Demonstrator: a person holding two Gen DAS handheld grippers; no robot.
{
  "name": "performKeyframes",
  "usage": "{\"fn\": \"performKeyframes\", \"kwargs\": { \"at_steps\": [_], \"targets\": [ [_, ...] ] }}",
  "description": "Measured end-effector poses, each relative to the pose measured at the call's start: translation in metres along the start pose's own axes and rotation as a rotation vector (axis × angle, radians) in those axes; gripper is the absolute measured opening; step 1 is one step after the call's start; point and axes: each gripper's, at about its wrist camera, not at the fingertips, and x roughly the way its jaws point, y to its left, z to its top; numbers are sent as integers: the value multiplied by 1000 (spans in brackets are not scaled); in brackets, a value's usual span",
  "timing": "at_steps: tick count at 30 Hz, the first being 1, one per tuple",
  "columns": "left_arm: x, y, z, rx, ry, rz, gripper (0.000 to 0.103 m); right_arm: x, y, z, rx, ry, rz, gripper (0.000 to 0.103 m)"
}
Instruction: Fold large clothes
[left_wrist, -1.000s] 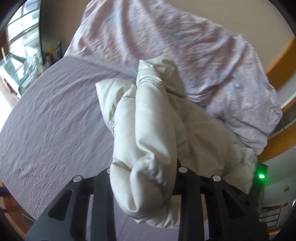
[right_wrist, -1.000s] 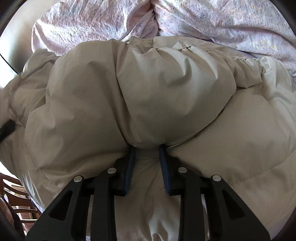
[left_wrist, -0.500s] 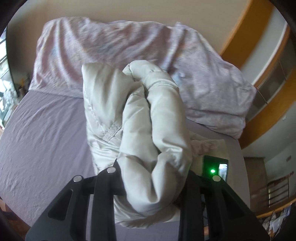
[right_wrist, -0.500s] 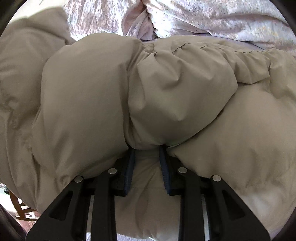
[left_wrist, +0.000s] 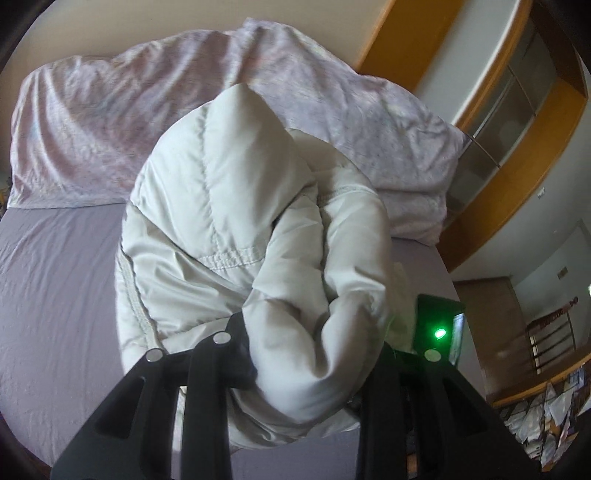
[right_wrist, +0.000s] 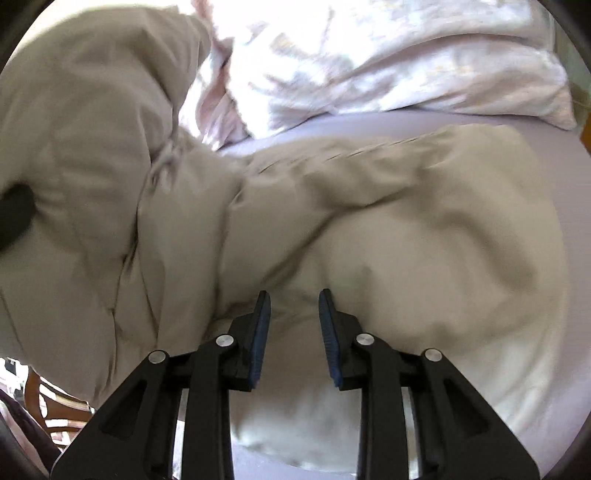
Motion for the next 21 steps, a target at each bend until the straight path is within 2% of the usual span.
{"fn": "performKeyframes", "kwargs": {
  "at_steps": [6, 21],
  "targets": [
    [22, -38, -7, 37, 41, -22, 28, -34, -52, 6, 72, -80, -76, 33],
    [93, -133, -47, 169, 219, -92, 29, -89, -157, -13, 291, -164, -193, 33]
  ]
}}
